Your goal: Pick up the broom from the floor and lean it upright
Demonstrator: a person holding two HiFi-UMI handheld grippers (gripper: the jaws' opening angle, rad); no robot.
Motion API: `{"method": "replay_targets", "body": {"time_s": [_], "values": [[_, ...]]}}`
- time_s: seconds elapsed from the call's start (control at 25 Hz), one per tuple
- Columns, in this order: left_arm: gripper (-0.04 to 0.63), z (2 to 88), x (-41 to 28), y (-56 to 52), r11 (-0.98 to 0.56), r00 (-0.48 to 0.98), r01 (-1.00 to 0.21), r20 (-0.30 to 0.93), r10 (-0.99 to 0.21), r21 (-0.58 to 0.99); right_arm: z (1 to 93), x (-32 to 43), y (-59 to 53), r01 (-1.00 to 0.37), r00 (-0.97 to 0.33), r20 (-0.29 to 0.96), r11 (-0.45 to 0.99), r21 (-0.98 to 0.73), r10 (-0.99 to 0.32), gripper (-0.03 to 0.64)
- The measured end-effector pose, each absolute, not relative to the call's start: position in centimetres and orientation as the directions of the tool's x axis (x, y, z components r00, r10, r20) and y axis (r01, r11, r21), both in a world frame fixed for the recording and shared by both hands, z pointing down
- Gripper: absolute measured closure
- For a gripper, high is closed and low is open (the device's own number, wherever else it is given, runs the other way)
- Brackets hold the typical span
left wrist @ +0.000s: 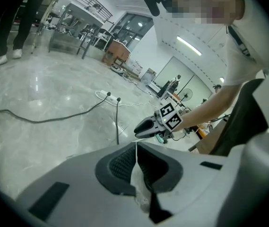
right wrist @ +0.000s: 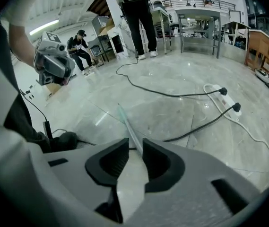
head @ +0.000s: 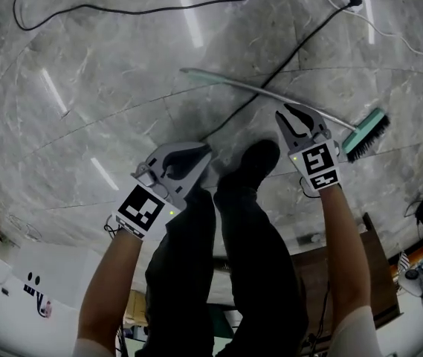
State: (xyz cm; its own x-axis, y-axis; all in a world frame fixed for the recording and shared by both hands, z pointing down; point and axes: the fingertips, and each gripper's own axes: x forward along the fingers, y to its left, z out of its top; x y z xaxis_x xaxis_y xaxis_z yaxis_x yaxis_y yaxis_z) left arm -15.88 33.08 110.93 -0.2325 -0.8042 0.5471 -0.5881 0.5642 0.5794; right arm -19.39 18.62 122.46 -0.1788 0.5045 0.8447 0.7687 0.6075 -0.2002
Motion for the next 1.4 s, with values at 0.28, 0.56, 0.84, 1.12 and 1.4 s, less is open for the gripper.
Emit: {"method": "replay_targets", "body": {"time_s": [0.28,0.56,0.84,1.12,1.4], "values": [[0.584,115.8,-15.4,31.4,0.53,-0.188,-0.616,0.544,-0.818,0.583,128.0,-18.1,17.1,0.819,-0.134,0.884,0.552,-0.155,0.447,0.514],[0.584,118.6,-17.3,31.1,0.51,-0.168,-0.656,0.551,-0.817,0.557,132.0,-18.5,17.5,0.884,-0.062,0.898,0.441,-0.153,0.437,0.506],[0.584,120.2,-19.9,31.7,0.544,-0.197,-0.635,0.565,-0.801,0.549,135.0,-17.9,18.0,0.938,0.011,0.906,0.31,-0.156,0.424,0.488],[0.584,118.4,-20.1,31.7,0.542,-0.181,-0.627,0.572,-0.8,0.559,133.3,-18.1,17.9,0.947,0.006,0.912,0.29,-0.137,0.41,0.528],[0.584,113.6,-18.6,31.8,0.545,-0.188,-0.616,0.566,-0.803,0.569,124.9,-19.8,17.0,0.935,-0.076,0.899,0.344,-0.086,0.432,0.531]]}}
